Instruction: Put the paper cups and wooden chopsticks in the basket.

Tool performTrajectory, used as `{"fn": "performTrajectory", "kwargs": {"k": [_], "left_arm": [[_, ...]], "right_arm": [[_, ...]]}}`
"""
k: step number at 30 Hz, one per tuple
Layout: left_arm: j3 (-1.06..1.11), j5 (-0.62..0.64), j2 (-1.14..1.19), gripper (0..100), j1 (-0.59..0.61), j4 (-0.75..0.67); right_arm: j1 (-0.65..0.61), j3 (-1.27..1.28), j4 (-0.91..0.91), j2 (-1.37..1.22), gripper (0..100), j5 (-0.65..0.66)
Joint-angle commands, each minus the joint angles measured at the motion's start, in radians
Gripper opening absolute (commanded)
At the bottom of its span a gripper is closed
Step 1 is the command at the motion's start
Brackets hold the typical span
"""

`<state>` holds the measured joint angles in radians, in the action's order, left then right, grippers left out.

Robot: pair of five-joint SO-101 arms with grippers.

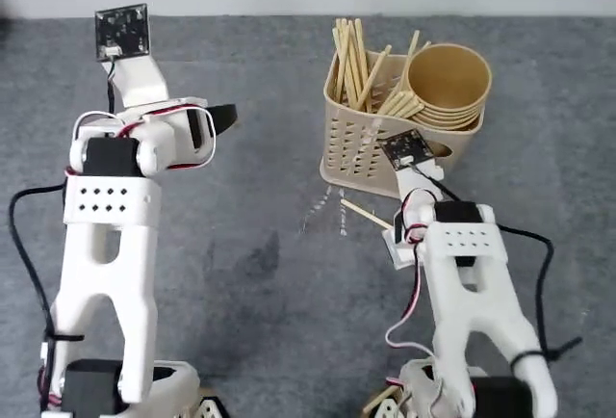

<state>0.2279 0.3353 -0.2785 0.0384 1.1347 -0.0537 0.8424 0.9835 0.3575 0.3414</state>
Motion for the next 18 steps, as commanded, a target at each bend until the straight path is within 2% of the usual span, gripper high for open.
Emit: {"fn": "performTrajectory", "kwargs": {"k": [1,9,18], "left_arm": [[-0.007,0.014,-0.046,30,0.002,-0.020],[-0.005,0.014,-0.046,30,0.002,-0.020],[0.022,0.014,-0.046,30,0.002,-0.035]], "right_arm": [[0.007,-0.060,-0.079,-0.047,14.7,0.037],[0.008,-0.060,-0.202,-0.189,14.7,0.055],[0.007,-0.077,-0.213,-0.280,14.3,0.055]]}}
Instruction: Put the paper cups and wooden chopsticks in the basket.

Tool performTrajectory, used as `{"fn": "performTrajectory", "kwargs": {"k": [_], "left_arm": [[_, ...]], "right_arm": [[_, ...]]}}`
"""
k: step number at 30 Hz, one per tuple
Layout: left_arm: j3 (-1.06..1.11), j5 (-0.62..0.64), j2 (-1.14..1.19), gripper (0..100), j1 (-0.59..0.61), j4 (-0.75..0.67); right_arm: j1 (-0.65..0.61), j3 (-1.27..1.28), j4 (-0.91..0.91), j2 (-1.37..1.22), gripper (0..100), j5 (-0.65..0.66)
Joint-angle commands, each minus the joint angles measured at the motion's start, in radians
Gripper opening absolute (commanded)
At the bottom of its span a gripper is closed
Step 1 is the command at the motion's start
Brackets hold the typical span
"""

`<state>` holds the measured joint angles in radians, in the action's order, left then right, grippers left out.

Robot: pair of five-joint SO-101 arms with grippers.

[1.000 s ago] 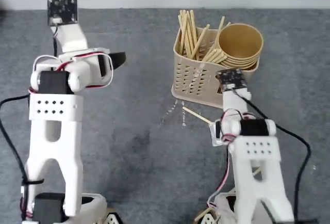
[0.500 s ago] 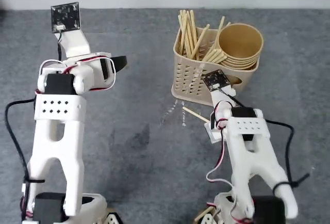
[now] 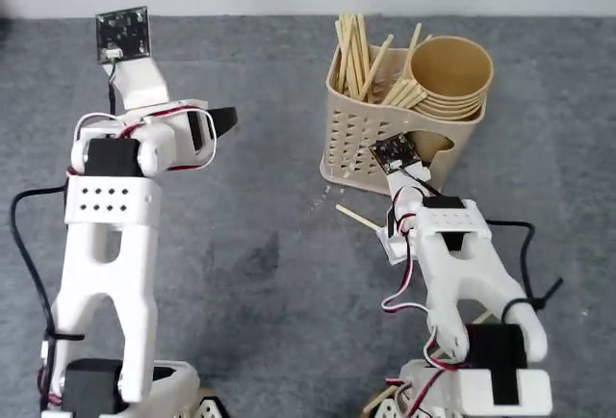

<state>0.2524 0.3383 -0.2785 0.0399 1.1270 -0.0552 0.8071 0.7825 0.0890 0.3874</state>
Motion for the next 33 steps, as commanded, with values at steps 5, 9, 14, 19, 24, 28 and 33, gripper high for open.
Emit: {"fn": "performTrajectory", "kwargs": {"k": [5,9,14,19,24,28,33], "left_arm": [[0.008,0.009,-0.046,30,0.000,-0.046],[0.007,0.009,-0.046,30,0.000,-0.048],[0.007,0.009,-0.046,30,0.000,-0.048],[0.007,0.009,-0.046,30,0.000,-0.048],[0.007,0.011,-0.046,30,0.000,-0.048],[0.007,0.011,-0.046,30,0.000,-0.048],[0.007,0.012,-0.046,30,0.000,-0.048]], "right_arm": [[-0.002,-0.040,0.021,-0.010,2.0,0.006],[-0.010,-0.040,0.024,-0.008,1.3,0.005],[-0.012,-0.040,0.024,0.008,0.8,0.005],[-0.044,-0.028,0.131,0.134,0.8,0.002],[-0.101,-0.025,0.302,0.317,0.8,0.000],[-0.137,-0.025,0.407,0.449,0.8,-0.044],[-0.168,-0.025,0.486,0.610,0.8,-0.123]]}}
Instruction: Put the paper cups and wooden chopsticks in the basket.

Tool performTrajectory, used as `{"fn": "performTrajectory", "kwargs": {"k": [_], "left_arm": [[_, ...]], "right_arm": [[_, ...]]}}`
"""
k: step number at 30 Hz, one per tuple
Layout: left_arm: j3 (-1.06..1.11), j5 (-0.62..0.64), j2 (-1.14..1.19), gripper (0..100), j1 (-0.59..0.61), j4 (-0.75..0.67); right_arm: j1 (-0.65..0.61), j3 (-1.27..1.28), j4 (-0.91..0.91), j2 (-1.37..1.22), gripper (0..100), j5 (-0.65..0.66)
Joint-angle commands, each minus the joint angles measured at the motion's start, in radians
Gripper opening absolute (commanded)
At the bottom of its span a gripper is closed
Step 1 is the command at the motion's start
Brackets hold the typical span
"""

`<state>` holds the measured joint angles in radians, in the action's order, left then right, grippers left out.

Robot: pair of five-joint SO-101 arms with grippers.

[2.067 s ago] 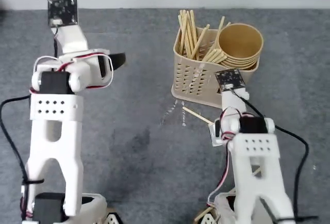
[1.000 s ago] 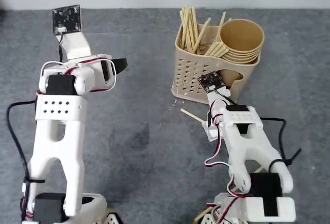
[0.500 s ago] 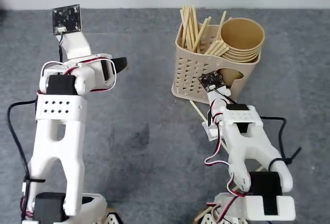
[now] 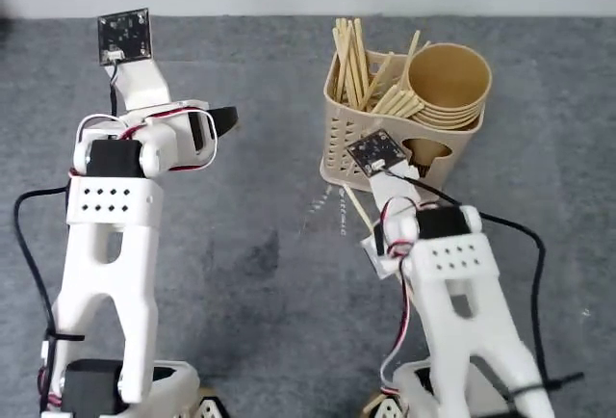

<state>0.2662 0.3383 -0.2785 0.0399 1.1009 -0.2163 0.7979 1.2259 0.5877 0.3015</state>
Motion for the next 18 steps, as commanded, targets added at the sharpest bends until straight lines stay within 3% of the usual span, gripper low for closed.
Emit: {"fn": "performTrajectory", "kwargs": {"k": [1,13,18], "left_arm": [[-0.007,0.012,-0.046,30,0.000,-0.020],[-0.007,0.002,-0.046,23,-0.178,0.092],[-0.005,-0.118,-0.038,23,-0.273,0.147]], "right_arm": [[-0.007,-0.015,0.051,0.143,0.8,-0.046],[0.117,-0.017,0.107,0.584,0.8,-0.204],[0.134,-0.021,0.094,0.768,0.8,-0.305]]}}
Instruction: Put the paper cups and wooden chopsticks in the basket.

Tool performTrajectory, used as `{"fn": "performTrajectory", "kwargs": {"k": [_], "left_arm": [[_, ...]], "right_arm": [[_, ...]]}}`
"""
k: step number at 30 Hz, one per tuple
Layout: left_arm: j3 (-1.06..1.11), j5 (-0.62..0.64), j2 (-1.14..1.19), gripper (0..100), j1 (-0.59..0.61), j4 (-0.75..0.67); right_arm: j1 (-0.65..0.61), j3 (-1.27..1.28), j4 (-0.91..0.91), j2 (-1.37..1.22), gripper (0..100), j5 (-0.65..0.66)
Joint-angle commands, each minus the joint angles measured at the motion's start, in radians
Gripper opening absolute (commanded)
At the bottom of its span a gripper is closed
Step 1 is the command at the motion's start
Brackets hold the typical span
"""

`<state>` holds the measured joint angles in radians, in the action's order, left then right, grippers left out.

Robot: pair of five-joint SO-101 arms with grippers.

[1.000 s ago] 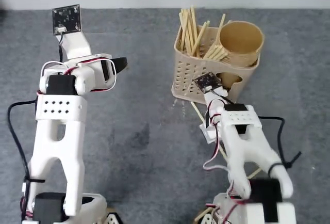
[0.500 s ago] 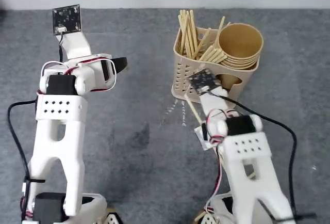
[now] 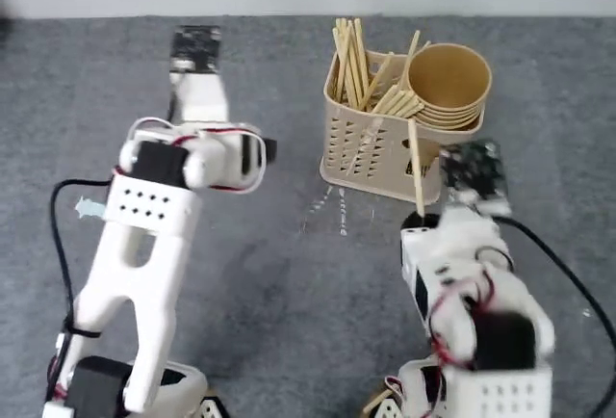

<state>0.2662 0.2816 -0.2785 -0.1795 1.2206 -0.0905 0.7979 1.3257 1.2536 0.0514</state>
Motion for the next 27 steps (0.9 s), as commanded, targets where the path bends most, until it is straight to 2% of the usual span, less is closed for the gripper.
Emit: {"fn": "performTrajectory", "kwargs": {"k": [1,12,19,27], "left_arm": [[-0.005,-0.074,-0.037,23,-0.072,0.037],[0.050,-0.074,-0.037,23,-0.328,0.032],[0.139,-0.072,-0.035,23,-0.514,-0.097],[0.225,-0.072,-0.017,23,-0.655,-0.233]], "right_arm": [[0.005,-0.021,-0.019,0.137,0.8,-0.074],[0.004,-0.021,-0.249,0.481,0.8,-0.285],[0.004,-0.078,-0.315,0.559,0.8,-0.331],[0.005,-0.110,-0.503,0.561,0.8,-0.359]]}}
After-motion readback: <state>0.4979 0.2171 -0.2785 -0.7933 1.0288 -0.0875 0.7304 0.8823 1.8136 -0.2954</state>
